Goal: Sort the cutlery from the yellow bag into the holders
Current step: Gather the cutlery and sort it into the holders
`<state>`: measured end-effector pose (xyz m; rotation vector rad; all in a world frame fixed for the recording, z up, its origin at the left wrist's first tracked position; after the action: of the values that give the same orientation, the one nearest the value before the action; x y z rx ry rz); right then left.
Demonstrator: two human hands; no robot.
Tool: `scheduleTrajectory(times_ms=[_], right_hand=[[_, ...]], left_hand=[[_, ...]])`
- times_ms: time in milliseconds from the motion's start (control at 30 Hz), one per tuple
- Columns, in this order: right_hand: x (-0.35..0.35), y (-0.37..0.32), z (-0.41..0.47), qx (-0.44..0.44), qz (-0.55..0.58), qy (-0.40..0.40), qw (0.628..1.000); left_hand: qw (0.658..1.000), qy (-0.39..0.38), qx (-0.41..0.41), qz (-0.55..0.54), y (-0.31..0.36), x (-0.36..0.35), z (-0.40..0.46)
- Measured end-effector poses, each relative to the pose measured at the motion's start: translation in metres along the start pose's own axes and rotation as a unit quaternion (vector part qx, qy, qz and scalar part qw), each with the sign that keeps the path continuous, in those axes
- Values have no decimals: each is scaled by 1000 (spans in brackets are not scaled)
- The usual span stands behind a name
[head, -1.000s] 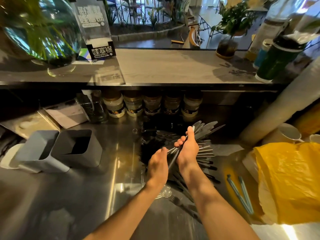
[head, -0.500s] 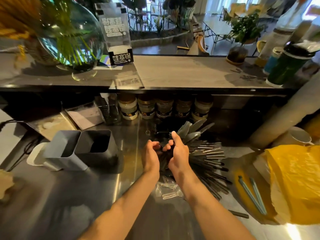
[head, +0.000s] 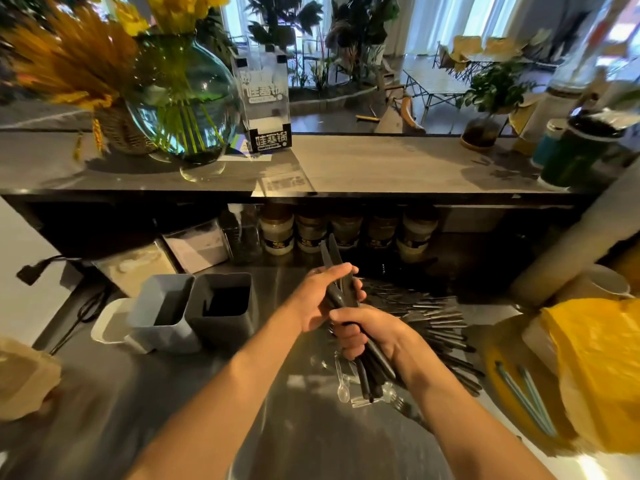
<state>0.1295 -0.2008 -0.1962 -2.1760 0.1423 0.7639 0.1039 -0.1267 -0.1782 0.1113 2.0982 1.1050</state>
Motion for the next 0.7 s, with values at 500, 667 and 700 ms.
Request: scheduleTrajectory(times_ms=[500, 667, 700], right_hand=[[2, 14, -23, -44, -8, 102, 994], [30, 13, -35, 7, 124, 148, 981], [35, 11, -37, 22, 171, 180, 968]], left_hand=[[967, 235, -93, -31, 23, 24, 5], [936, 304, -157, -87, 42, 42, 6], [930, 315, -171, -84, 42, 41, 7]])
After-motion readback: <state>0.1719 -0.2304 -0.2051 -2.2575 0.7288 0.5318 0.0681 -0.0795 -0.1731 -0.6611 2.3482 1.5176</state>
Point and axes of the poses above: each hand's wrist, its own z-axis towards the middle knuckle, its own x-axis out of the back of the hand, y = z × x, the point moved 8 cm from there along z, towards the middle knuckle, and after that the axes turned 1 degree about -z, right-handed, at the moved point
